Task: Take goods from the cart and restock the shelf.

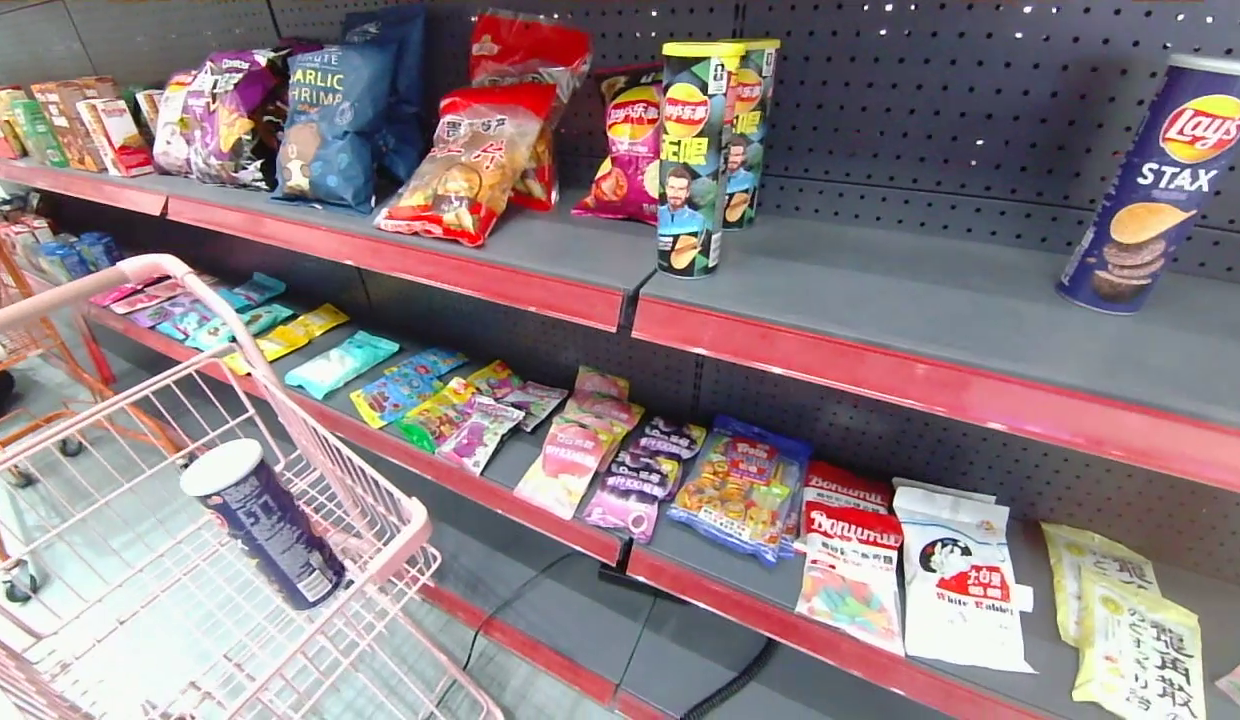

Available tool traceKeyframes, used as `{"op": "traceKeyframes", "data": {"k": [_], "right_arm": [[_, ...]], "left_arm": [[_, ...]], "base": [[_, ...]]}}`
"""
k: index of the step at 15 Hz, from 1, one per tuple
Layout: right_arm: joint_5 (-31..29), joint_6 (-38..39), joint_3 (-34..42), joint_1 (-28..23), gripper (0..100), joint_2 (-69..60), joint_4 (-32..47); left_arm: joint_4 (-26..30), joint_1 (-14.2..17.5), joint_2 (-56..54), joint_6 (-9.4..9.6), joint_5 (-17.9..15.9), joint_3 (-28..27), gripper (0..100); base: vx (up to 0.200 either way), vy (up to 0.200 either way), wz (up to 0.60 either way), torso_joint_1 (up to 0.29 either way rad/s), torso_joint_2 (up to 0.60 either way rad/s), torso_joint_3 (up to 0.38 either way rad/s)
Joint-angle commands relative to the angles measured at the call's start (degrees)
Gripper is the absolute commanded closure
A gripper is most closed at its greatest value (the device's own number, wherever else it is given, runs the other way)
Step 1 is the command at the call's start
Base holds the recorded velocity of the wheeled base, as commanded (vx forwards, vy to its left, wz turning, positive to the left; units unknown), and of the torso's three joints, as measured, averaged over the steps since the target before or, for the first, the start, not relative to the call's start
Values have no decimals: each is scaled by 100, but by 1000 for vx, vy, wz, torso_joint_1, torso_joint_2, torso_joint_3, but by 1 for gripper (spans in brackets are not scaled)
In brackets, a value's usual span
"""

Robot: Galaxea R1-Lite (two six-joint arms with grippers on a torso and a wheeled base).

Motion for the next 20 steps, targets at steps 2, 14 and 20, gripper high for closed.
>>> {"op": "traceKeyframes", "data": {"k": [2, 14, 20], "right_arm": [[-1, -4, 1, 1, 0, 7, 2], [8, 4, 1, 1, 0, 7, -7], [-1, 4, 1, 1, 0, 7, 2]], "left_arm": [[-1, 2, 5, 0, 0, -4, 0], [-264, 2, 3441, -730, 1204, -2360, 0], [-3771, 644, 7836, -440, 299, -2316, 0]], "base": [[0, 0, 600, -19, 46, 39], [0, 0, 100, 1, 3, 1], [0, 0, 0, 0, 0, 0]]}}
